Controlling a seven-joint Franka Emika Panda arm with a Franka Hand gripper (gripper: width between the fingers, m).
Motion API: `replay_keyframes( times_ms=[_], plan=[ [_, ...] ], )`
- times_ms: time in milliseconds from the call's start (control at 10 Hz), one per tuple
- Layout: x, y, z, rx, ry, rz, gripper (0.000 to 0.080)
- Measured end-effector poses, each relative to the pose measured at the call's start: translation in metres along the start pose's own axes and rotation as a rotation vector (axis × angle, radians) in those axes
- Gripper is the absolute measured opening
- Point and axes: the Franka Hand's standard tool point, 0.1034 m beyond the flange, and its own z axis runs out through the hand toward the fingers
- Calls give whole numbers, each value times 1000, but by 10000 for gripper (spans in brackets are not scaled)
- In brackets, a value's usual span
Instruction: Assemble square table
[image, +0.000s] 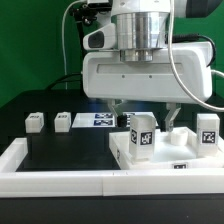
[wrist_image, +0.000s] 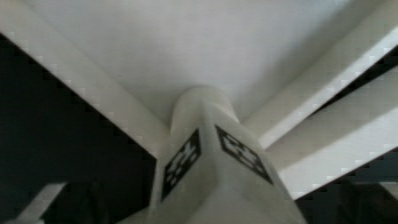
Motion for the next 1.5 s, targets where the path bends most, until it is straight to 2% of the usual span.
replay_keyframes(
  times_ms=[200,500,900,1100,1200,1300,1500],
  plan=[
    [-1,-1,0,-1,3,-155,649],
    [0,-2,0,-17,3,-338,649],
    [4,4,-1,-26,13,-588,649],
    [4,4,-1,-26,12,-583,388],
    [4,4,-1,-26,12,-583,388],
    [4,4,-1,-26,12,-575,291],
    [4,4,0,-25,12,-539,291]
  ],
)
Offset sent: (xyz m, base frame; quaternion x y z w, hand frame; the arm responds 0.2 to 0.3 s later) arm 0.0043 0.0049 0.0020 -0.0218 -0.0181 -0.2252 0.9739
